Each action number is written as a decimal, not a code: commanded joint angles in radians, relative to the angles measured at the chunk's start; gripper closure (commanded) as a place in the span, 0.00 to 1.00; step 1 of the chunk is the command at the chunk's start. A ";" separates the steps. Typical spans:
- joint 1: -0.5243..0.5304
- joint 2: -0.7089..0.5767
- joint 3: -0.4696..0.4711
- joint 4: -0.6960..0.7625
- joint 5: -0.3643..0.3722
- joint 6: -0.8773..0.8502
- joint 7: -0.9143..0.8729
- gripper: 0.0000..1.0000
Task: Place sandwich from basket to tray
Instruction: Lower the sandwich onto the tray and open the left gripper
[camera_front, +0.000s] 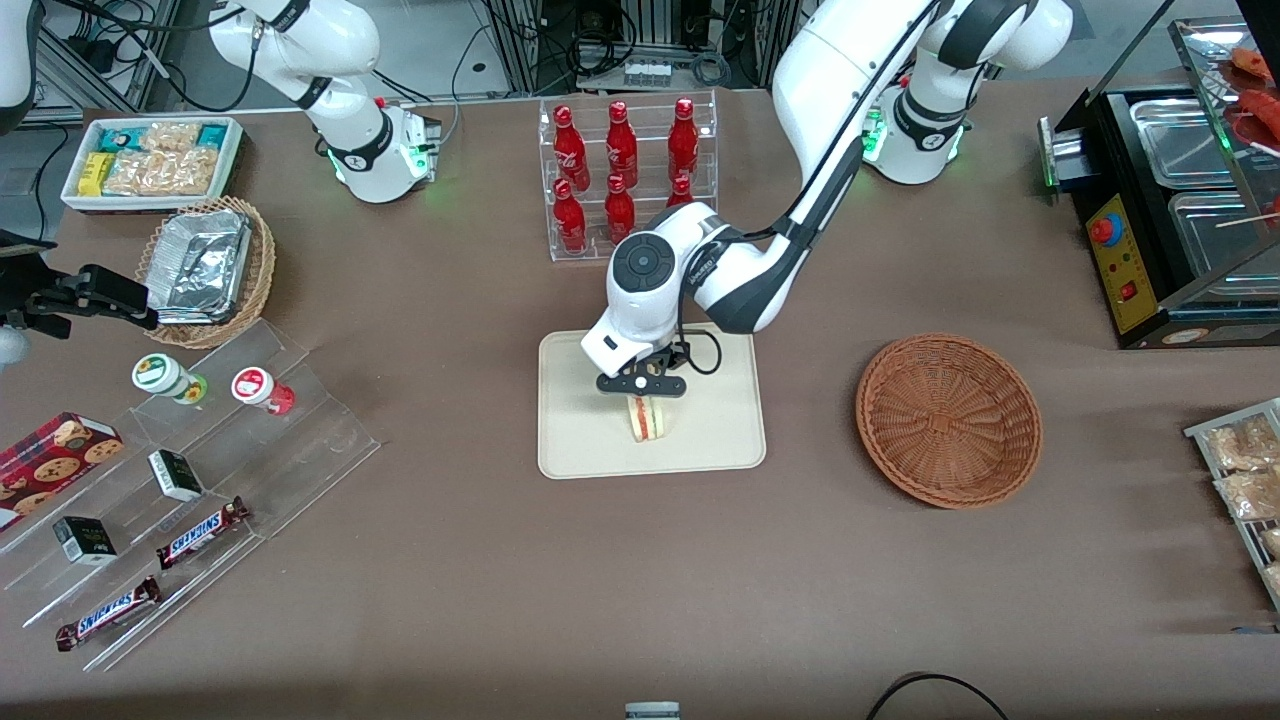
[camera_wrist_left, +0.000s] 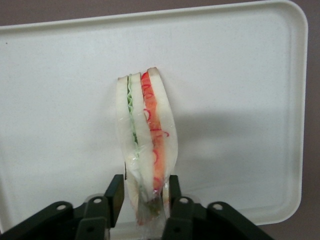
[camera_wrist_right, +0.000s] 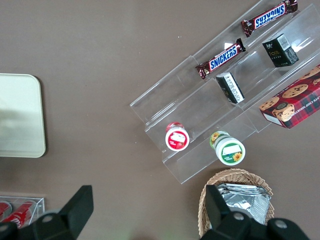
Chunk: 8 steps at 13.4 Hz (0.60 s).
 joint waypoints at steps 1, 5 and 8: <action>-0.003 -0.034 0.020 0.023 0.012 -0.021 -0.023 0.00; -0.001 -0.186 0.107 0.027 0.000 -0.140 -0.034 0.00; -0.001 -0.298 0.193 0.026 -0.002 -0.277 -0.022 0.00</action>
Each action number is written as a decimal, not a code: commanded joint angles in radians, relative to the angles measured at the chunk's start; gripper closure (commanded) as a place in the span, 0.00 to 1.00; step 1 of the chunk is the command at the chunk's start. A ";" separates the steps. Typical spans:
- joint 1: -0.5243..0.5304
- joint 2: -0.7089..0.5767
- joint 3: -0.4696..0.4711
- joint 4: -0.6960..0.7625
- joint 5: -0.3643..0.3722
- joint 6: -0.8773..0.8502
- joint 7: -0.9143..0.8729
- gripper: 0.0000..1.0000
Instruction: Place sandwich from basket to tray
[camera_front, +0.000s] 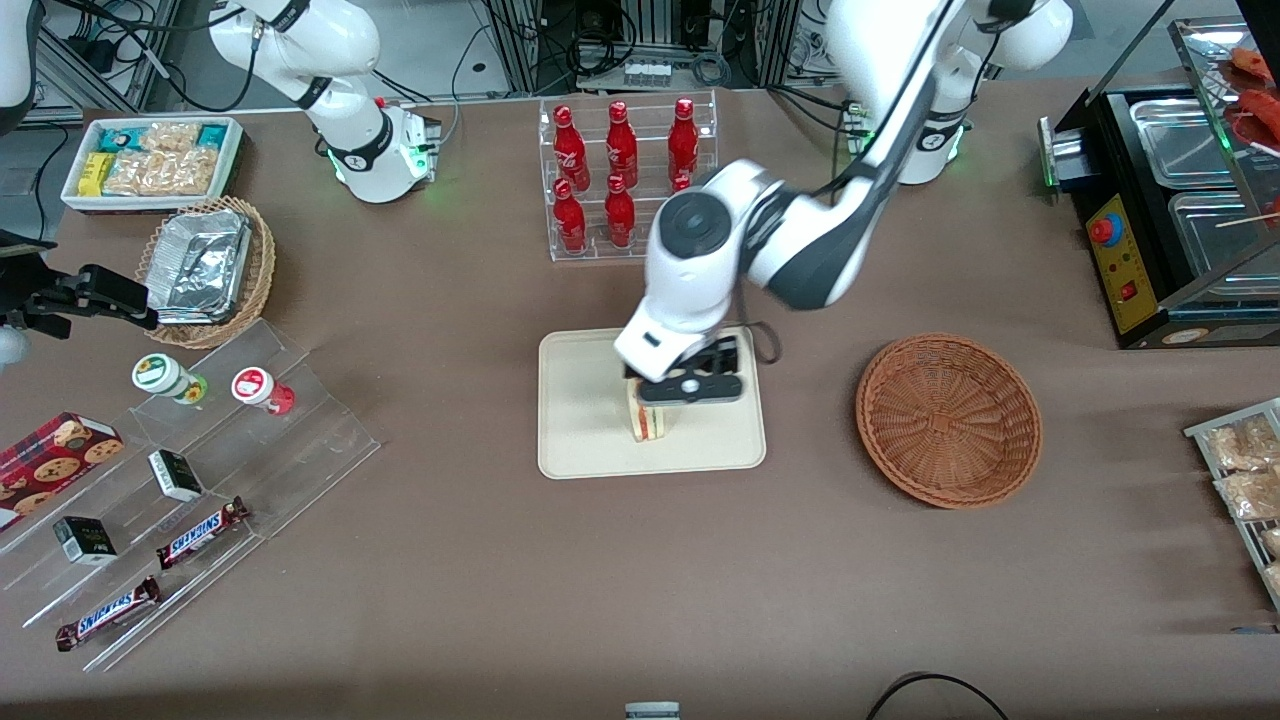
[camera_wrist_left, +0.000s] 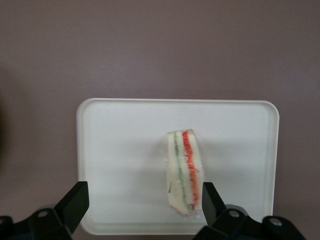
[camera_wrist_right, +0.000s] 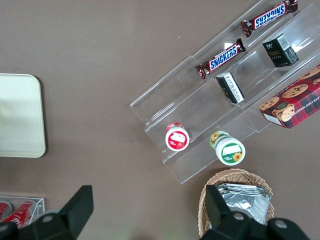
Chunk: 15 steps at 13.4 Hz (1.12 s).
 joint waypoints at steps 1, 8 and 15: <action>-0.007 -0.115 0.065 -0.029 -0.002 -0.103 -0.009 0.00; -0.007 -0.249 0.257 -0.036 -0.007 -0.283 0.106 0.00; -0.008 -0.315 0.444 -0.029 -0.051 -0.392 0.333 0.00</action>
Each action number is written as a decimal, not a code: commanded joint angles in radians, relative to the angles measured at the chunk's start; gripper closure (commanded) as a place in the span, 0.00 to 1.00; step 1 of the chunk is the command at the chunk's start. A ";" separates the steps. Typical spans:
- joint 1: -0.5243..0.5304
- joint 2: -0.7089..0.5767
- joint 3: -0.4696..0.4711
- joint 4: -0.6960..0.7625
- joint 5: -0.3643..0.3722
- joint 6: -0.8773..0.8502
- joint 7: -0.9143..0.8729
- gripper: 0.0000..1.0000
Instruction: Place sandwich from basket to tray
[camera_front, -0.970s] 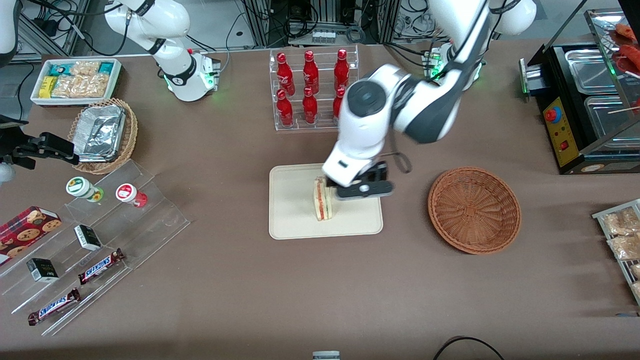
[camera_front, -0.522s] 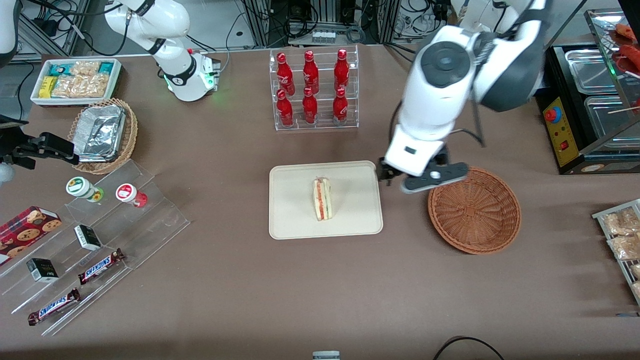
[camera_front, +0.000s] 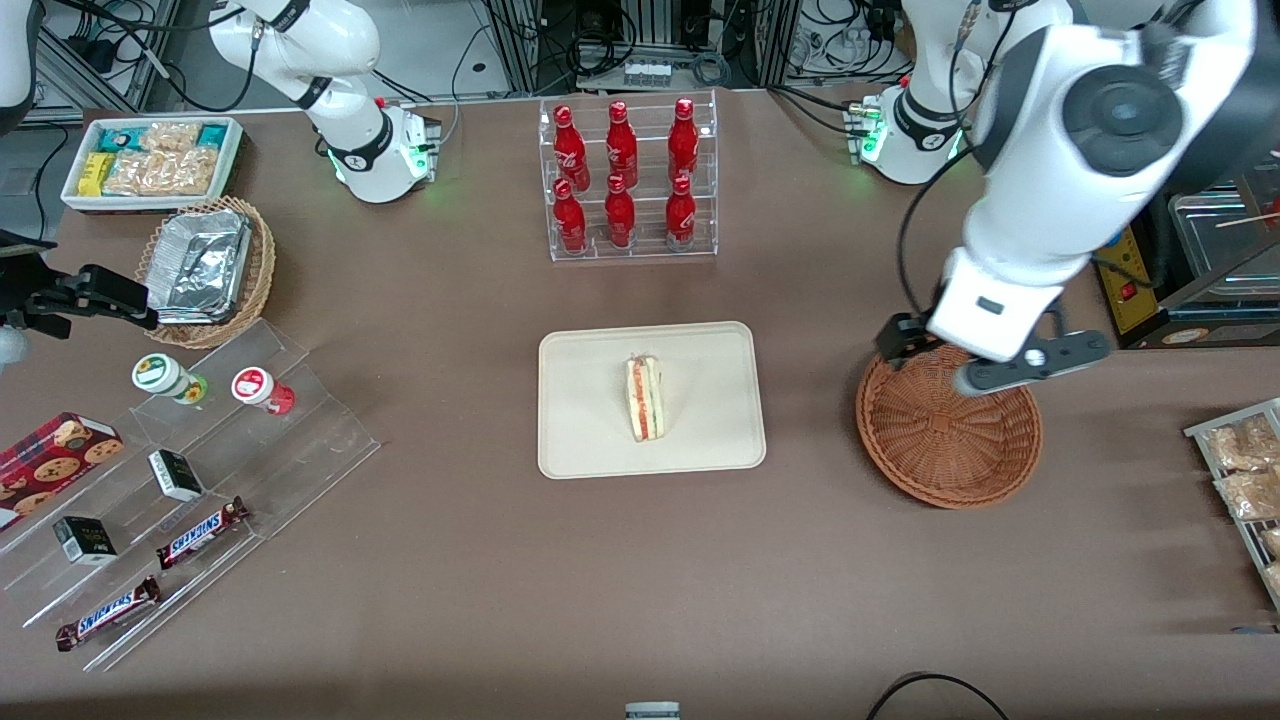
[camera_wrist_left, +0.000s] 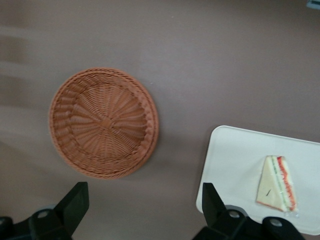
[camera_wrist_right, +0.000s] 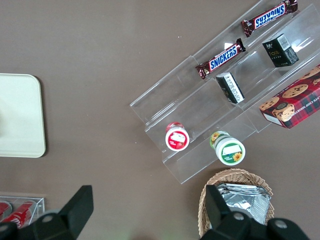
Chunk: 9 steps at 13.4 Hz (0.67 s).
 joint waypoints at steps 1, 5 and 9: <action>-0.011 -0.046 0.057 -0.015 -0.015 -0.042 0.080 0.00; 0.138 -0.076 0.017 -0.012 -0.039 -0.100 0.196 0.00; 0.393 -0.118 -0.203 -0.012 -0.046 -0.157 0.314 0.00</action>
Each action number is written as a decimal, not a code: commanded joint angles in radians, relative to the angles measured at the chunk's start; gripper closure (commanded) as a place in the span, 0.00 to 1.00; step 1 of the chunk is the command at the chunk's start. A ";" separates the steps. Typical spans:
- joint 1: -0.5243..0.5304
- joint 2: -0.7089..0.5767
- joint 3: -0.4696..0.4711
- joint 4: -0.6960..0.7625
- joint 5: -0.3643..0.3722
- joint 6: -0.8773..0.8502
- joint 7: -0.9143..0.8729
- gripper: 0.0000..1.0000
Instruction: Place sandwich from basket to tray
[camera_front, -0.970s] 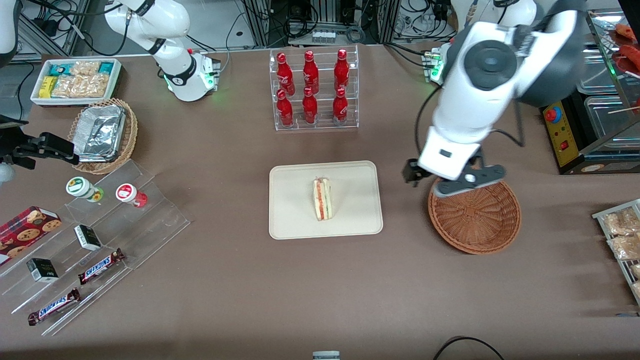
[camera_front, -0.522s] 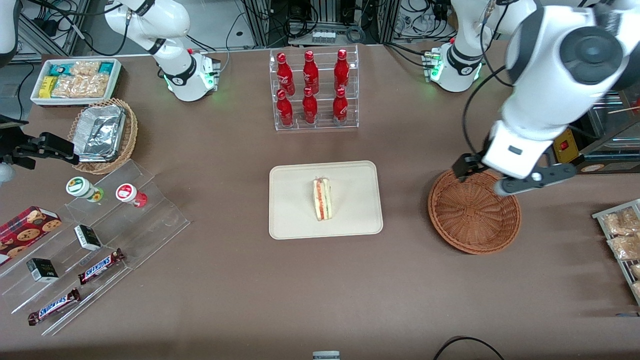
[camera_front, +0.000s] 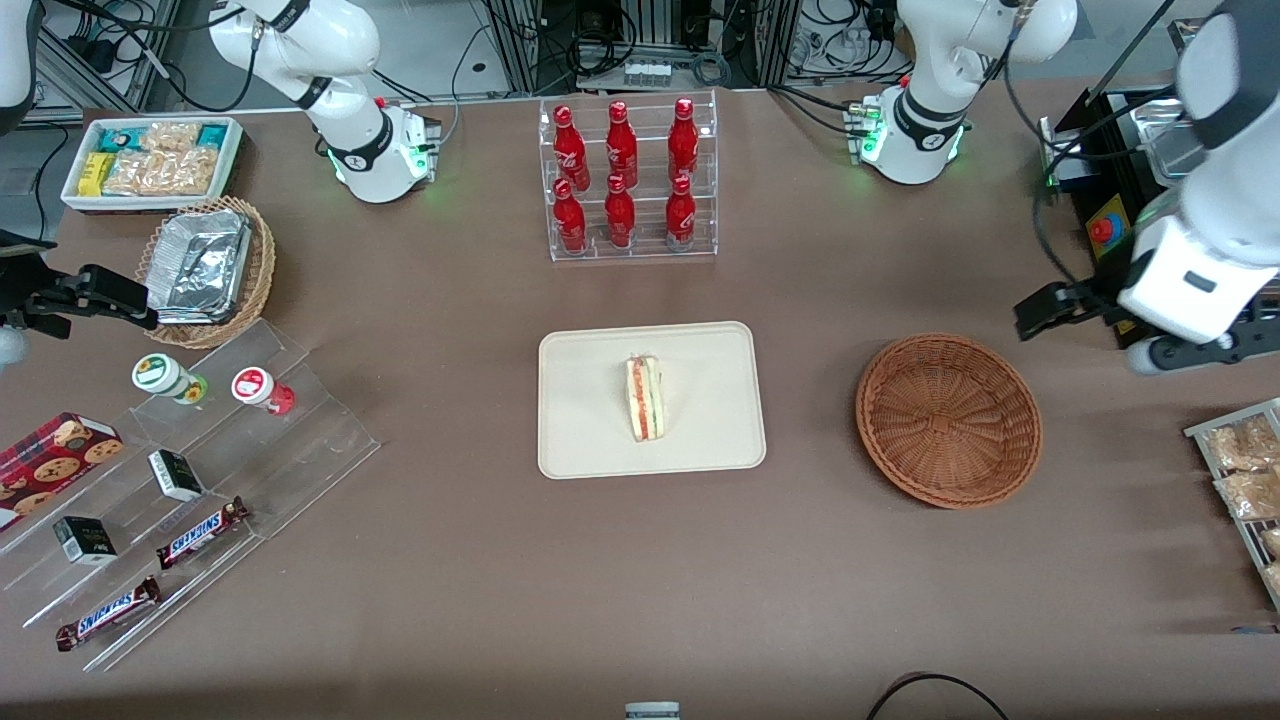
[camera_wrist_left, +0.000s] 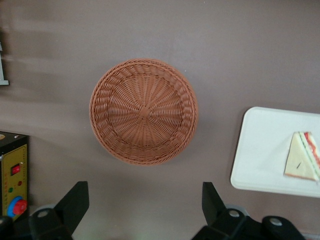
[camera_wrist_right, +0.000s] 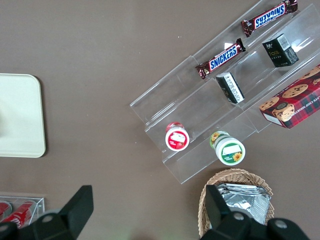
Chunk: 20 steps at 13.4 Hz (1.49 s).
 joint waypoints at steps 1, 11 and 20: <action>0.171 -0.053 -0.184 -0.018 -0.005 -0.045 0.062 0.00; 0.382 -0.246 -0.381 -0.230 0.037 -0.043 0.166 0.00; 0.383 -0.136 -0.393 -0.093 0.068 -0.006 0.175 0.00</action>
